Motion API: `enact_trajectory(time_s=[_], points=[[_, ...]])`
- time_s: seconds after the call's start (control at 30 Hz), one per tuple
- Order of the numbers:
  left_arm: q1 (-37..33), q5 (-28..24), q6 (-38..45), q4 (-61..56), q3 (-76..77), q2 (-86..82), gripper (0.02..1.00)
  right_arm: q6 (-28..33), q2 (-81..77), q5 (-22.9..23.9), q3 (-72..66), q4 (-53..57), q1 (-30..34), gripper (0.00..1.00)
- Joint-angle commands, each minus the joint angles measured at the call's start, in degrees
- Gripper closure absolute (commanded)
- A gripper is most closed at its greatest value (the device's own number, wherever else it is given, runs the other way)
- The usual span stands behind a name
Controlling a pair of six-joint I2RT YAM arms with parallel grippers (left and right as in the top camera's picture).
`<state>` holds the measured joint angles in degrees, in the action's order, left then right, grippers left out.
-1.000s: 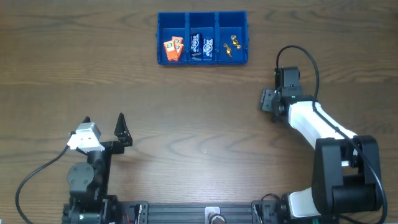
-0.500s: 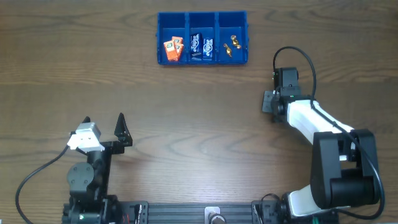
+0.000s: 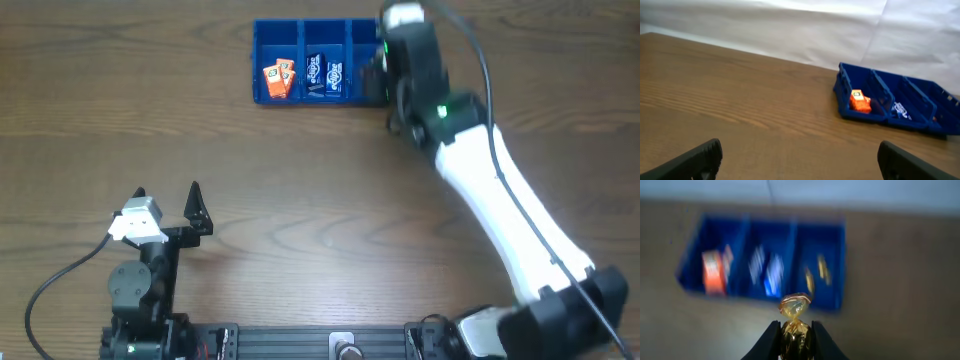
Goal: Sort Candies Into Trays
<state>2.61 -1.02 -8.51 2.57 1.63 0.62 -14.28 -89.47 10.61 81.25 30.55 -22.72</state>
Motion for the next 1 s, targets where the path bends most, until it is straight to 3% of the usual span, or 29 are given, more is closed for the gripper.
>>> enact_trajectory(time_s=[0.03, 0.4, 0.67, 0.8, 1.0], points=[[-0.3, 0.8, 0.8, 1.9, -1.3, -0.4, 0.023, 3.7, -16.8, 5.5, 18.0, 0.2, 1.4, 0.790], [-0.3, 0.8, 0.8, 1.9, -1.3, -0.4, 0.020, 2.2, -26.4, 5.4, 19.3, -2.6, 3.8, 0.728], [-0.3, 0.8, 0.8, 1.9, -1.3, -0.4, 0.020, 4.0, -23.9, 4.4, 18.7, -1.0, 4.5, 0.027], [-0.3, 0.8, 0.8, 1.9, -1.3, -0.4, 0.020, 5.3, -10.1, 4.3, 9.8, -2.3, 8.3, 0.001], [-0.3, 0.8, 0.8, 1.9, -1.3, -0.4, 0.020, 11.9, 26.8, 3.0, -22.8, -12.3, 15.6, 0.001]])
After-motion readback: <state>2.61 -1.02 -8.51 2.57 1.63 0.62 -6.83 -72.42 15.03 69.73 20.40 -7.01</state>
